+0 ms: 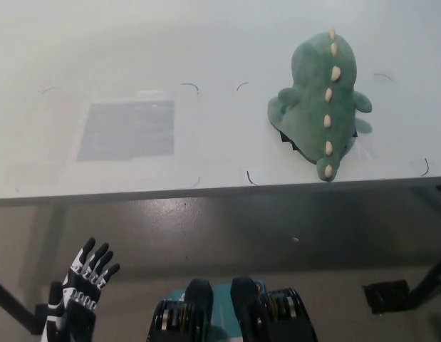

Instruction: Use both hands to pick up a dinasour on the right side and move it to the left side

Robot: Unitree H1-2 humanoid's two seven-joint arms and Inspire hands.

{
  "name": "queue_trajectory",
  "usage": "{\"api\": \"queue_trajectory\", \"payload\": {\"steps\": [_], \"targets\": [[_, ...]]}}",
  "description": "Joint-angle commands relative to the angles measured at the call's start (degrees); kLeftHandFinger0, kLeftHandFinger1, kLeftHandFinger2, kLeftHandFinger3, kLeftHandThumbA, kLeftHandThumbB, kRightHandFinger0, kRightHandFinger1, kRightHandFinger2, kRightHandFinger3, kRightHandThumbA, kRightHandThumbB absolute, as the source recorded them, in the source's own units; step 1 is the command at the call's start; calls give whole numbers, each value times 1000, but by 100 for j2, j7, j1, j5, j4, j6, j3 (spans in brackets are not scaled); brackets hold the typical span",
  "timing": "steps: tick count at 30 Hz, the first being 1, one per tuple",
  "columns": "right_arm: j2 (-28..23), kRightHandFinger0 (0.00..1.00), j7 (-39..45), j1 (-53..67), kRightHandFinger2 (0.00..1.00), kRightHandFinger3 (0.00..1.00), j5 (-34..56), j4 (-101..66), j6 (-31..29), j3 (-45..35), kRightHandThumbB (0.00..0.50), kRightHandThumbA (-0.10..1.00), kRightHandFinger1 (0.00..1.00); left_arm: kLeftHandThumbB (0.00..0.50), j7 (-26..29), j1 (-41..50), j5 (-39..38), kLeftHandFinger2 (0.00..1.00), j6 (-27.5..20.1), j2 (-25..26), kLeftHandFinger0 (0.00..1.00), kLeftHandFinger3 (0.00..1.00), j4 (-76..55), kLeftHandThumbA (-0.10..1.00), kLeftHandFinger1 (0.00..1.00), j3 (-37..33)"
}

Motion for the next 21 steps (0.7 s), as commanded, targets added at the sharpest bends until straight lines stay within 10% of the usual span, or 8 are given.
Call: {"api": "queue_trajectory", "payload": {"steps": [1,21], "targets": [[-125,1000,132,-85,1000,1000,181,-288,-290,-142,77,942,1000,303,-128,-12,-102,1000,-267,53,1000,1000,-300,1000,1000,-13],[-187,1000,-73,-358,1000,1000,337,-885,-35,-453,171,969,1000,312,-4,-467,-249,1000,246,105,1000,1000,-1081,1000,1000,-14]]}}
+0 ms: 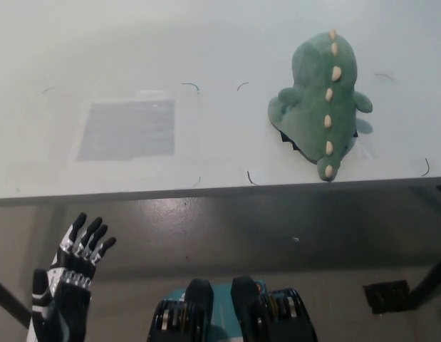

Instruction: Use both hands to pick up a dinasour on the right side and move it to the left side

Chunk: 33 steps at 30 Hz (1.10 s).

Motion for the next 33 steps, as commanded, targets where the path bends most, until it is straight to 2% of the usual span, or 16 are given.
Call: {"api": "queue_trajectory", "payload": {"steps": [1,5,6,8,10,13,17,18,23,26,33], "targets": [[-160,1000,-72,-145,1000,1000,185,-298,1,-146,171,968,1000,312,-3,-220,-106,1000,167,82,1000,1000,-316,1000,1000,-1],[-203,1000,-157,-334,1000,1000,145,-370,90,-159,190,954,1000,316,41,-602,-60,1000,409,128,1000,1000,-421,1000,1000,22],[-210,1000,-159,-385,1000,1000,163,-360,105,-161,173,933,1000,321,57,-693,-54,1000,476,130,1000,1000,-452,1000,1000,20],[-269,1000,-156,-526,1000,1000,126,-343,125,-167,173,933,1000,341,89,-973,-43,1000,603,112,1000,1000,-456,1000,1000,8],[-286,1000,-197,-644,1000,1000,57,-332,165,-162,192,952,1000,359,102,-1174,-54,1000,732,112,1000,1000,-496,1000,1000,-5],[-377,1000,-198,-844,1000,1000,20,-318,254,-149,191,974,1000,348,108,-1608,-71,1000,973,94,1000,1000,-505,1000,1000,-47],[-420,1000,-229,-973,1000,1000,18,-303,374,-144,234,973,1000,352,132,-1950,33,1000,1146,80,1000,1000,-455,1000,1000,-55],[-446,1000,-264,-1095,1000,1000,45,-275,449,-154,241,966,1000,379,202,-2189,97,1000,1337,41,1000,1000,-419,1000,1000,-68],[-481,1000,-417,-1387,1000,1000,-59,-379,732,-156,233,987,1000,409,268,-2738,179,1000,1560,-91,1000,1000,-285,1000,1000,-96],[-517,1000,-441,-1622,1000,1000,-62,-340,860,-131,237,984,1000,448,323,-3229,363,1000,1574,-172,1000,1000,-15,1000,1000,-145],[-521,1000,-587,-2012,1000,1000,-56,-275,1201,-133,265,976,1000,438,382,-3936,502,1000,1638,-354,1000,1000,373,1000,1000,-244]]}}
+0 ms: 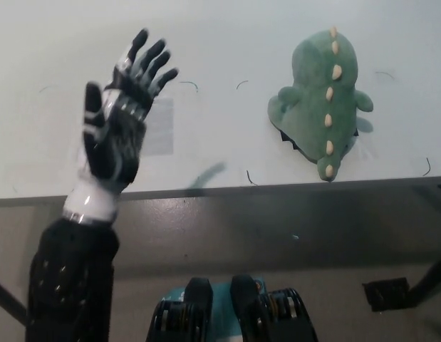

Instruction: Use both hands to pick up a dinasour on the right side and move it to the left side

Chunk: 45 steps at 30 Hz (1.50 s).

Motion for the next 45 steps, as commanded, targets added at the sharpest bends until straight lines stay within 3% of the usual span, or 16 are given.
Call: {"api": "queue_trajectory", "payload": {"steps": [1,8,9,16,20,27,32,36,39,45], "targets": [[-157,1000,-221,-317,1000,1000,-18,-128,293,-86,264,973,1000,437,135,-417,207,1000,103,-93,1000,1000,89,1000,1000,-44],[-147,1000,-252,-631,1000,1000,-222,28,352,-17,261,982,1000,390,185,-995,229,1000,193,-249,1000,1000,628,1000,1000,-5],[-134,1000,-250,-675,1000,1000,-242,71,332,-15,255,978,1000,365,194,-1064,242,1000,196,-262,1000,1000,706,1000,1000,4],[-164,1000,-291,-952,1000,1000,-381,215,587,52,246,981,1000,326,147,-1420,332,1000,-116,-242,1000,1000,1486,1000,1000,35],[-146,1000,-433,-1217,1000,1000,-522,443,768,62,194,1000,1000,328,61,-1549,352,1000,-323,-233,1000,1000,2038,1000,1000,16],[-129,1000,-436,-1115,1000,1000,-652,562,824,63,173,1000,1000,371,128,-1315,373,1000,-164,-396,1000,1000,2198,1000,1000,-32],[-91,1000,-442,-1015,1000,1000,-620,505,958,58,165,1000,1000,342,97,-1243,400,1000,-194,-505,998,1000,2417,1000,1000,-87],[-83,1000,-440,-1088,1000,1000,-653,545,998,72,177,1000,1000,359,112,-1392,435,1000,-188,-575,1000,1000,2665,1000,1000,-106],[-93,1000,-465,-1216,1000,1000,-726,626,1073,103,167,1000,1000,340,104,-1548,523,1000,-104,-596,1000,1000,2856,1000,1000,-161],[-227,1000,-403,-1674,1000,1000,-964,1143,1103,241,72,1000,1000,367,127,-2058,729,1000,-178,-653,1000,1000,3384,1000,1000,-273]]}}
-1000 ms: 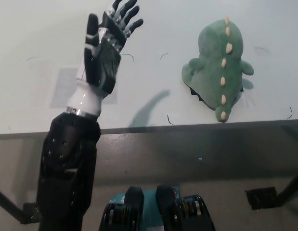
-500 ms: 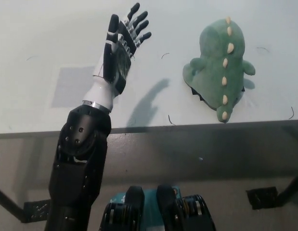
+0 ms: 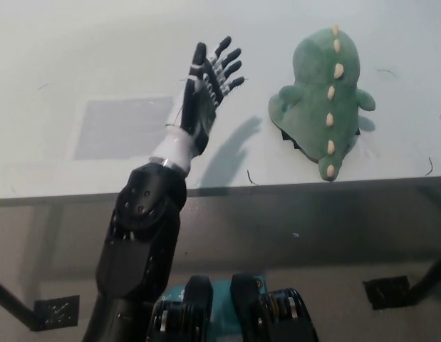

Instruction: Use both hands to pick up a dinasour on the right side and move it to the left side

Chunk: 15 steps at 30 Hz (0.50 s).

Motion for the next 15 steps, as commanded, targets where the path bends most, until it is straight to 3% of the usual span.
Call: {"api": "queue_trajectory", "payload": {"steps": [1,3,6,10,13,15], "targets": [[-236,1000,40,-591,1000,1000,-189,353,-32,84,57,1000,1000,373,35,-670,240,1000,-210,-102,1000,1000,222,1000,1000,-144],[-293,1000,146,-817,1000,1000,-217,792,-167,134,38,1000,1000,390,35,-936,243,1000,-251,-136,1000,1000,509,1000,1000,-156],[-398,1000,276,-1079,1000,1000,-297,1413,-371,217,72,1000,1000,323,42,-1221,275,1000,-269,-143,1000,1000,825,1000,1000,-168],[-474,1000,364,-1359,1000,1000,-378,2046,-594,310,99,1000,1000,352,66,-1533,335,1000,-218,-113,1000,1000,1177,1000,1000,-169],[-540,1000,463,-1599,1000,1000,-430,2608,-749,397,170,1000,1000,343,234,-1852,348,1000,-284,-184,992,1000,1655,1000,1000,-79],[-544,1000,476,-1669,1000,1000,-444,2730,-800,414,188,1000,1000,332,271,-1944,337,1000,-269,-205,994,1000,1799,1000,1000,-52]]}}
